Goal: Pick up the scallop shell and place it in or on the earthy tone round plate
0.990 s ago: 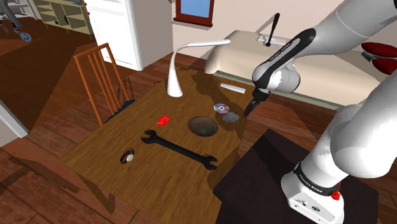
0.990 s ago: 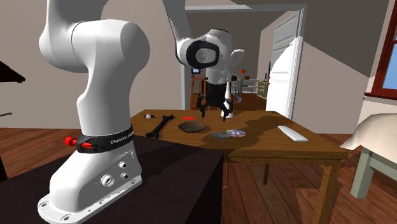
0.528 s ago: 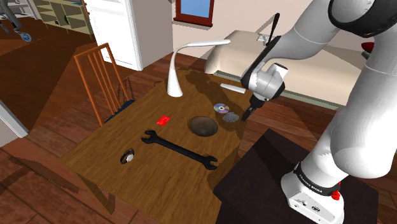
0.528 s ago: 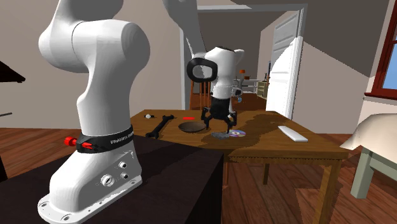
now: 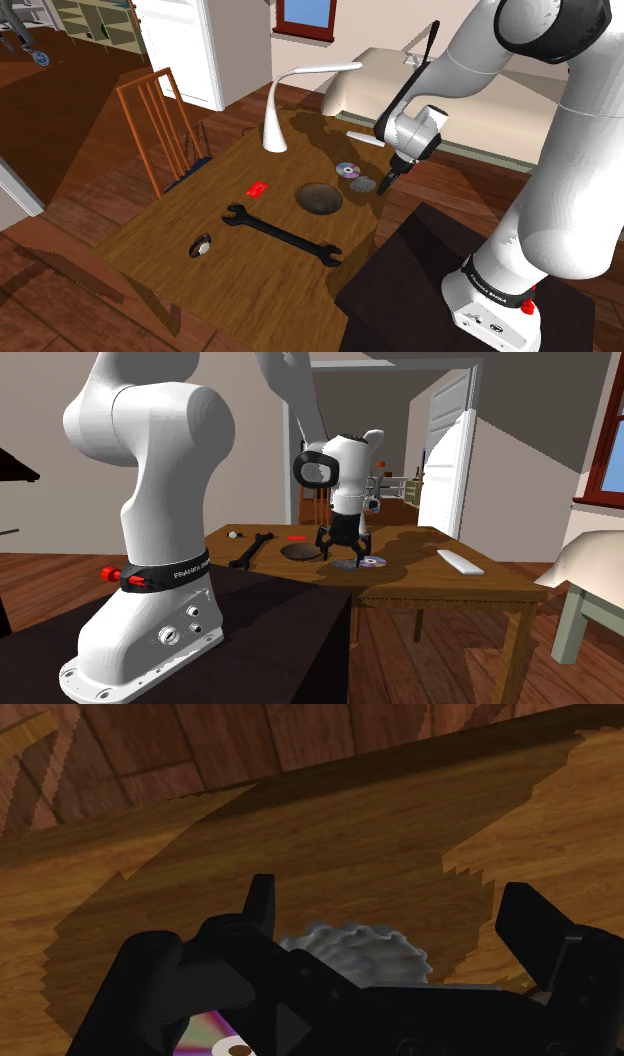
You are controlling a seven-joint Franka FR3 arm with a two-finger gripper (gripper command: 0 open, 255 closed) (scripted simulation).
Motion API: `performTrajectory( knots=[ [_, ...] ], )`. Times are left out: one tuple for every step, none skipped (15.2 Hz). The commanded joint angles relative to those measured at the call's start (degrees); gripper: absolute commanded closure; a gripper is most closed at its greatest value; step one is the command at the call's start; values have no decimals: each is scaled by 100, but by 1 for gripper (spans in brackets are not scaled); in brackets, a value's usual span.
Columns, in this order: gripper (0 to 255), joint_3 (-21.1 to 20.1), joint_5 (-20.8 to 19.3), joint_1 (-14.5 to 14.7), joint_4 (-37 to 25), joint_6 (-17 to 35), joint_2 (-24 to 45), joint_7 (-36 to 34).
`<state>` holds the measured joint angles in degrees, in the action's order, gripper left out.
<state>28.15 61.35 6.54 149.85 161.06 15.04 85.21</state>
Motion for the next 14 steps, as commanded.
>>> performTrajectory(
  knots=[
    [0, -2, 4, -1, -1, 0, 2, 2],
    [0, -1, 2, 0, -1, 0, 1, 1],
    [0, -1, 2, 0, -1, 0, 1, 1],
    [255, -1, 2, 0, -1, 0, 1, 1],
    [255, -1, 2, 0, -1, 0, 1, 1],
    [255, -1, 2, 0, -1, 0, 1, 1],
    [255, -1, 2, 0, -1, 0, 1, 1],
    [255, -1, 2, 0, -1, 0, 1, 1],
    [255, -1, 2, 0, -1, 0, 1, 1],
    [255, -1, 2, 0, -1, 0, 1, 1],
    [255, -1, 2, 0, -1, 0, 1, 1],
    [255, -1, 2, 0, -1, 0, 1, 1],
    [255, -1, 2, 0, -1, 0, 1, 1],
    [0, -1, 2, 0, -1, 0, 1, 1]
  ],
)
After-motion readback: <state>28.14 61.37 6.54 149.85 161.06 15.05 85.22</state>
